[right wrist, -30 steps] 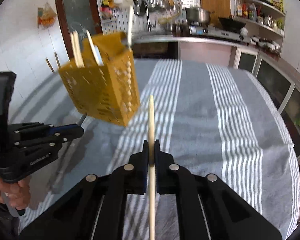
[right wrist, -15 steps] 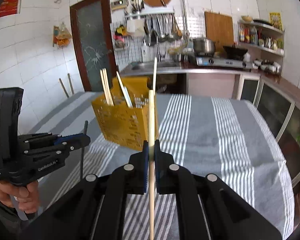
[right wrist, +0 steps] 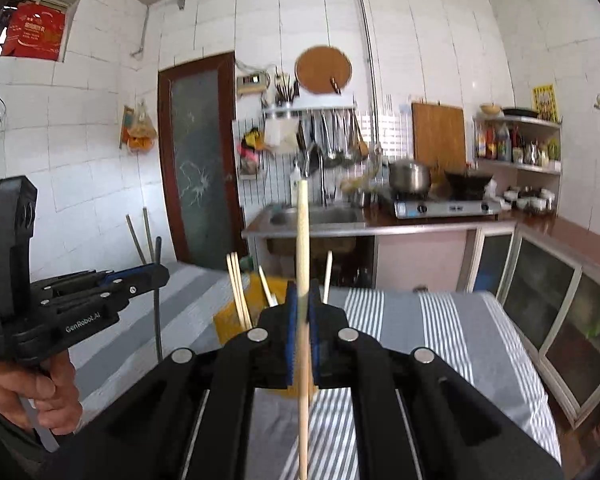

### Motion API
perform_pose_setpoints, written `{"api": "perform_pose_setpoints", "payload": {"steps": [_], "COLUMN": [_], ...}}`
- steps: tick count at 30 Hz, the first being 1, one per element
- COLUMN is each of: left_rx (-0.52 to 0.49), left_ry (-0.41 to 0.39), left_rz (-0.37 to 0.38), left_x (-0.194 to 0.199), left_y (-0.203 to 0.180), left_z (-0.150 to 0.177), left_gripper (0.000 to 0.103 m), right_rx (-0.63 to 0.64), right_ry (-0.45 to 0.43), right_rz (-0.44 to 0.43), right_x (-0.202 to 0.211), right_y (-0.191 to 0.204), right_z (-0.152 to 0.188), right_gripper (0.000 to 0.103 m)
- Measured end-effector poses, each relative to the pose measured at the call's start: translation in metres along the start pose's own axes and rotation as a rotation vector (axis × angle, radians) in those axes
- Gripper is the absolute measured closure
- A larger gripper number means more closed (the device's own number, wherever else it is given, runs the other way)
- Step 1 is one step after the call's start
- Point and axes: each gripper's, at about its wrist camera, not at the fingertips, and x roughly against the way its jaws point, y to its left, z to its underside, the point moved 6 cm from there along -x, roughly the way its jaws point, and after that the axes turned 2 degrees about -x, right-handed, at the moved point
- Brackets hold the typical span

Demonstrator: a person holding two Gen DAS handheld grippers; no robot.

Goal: Organize utensils
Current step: 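Lift the spoon and chopstick and carry both over the yellow holder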

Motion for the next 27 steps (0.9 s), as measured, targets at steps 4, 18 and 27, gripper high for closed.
{"api": "perform_pose_setpoints", "payload": {"steps": [4, 18, 27], "left_rx": [-0.003, -0.036, -0.049], "left_ry": [-0.042, -0.086, -0.076], "left_rz": [-0.029, -0.014, -0.004], "left_x": [-0.002, -0.051, -0.062], "left_y": [0.013, 0.031, 0.028], "left_z": [-0.022, -0.051, -0.045], "left_gripper": [0.095, 0.095, 0.095], "right_rx": [0.018, 0.038, 0.051], "right_ry": [-0.062, -0.134, -0.139], "right_rz": [-0.026, -0.089, -0.087], "right_x": [-0.004, -0.069, -0.089], "right_y": [0.013, 0.032, 0.03], "right_z": [-0.028, -0.046, -0.04], "right_gripper": [0.097, 0.097, 0.097]}}
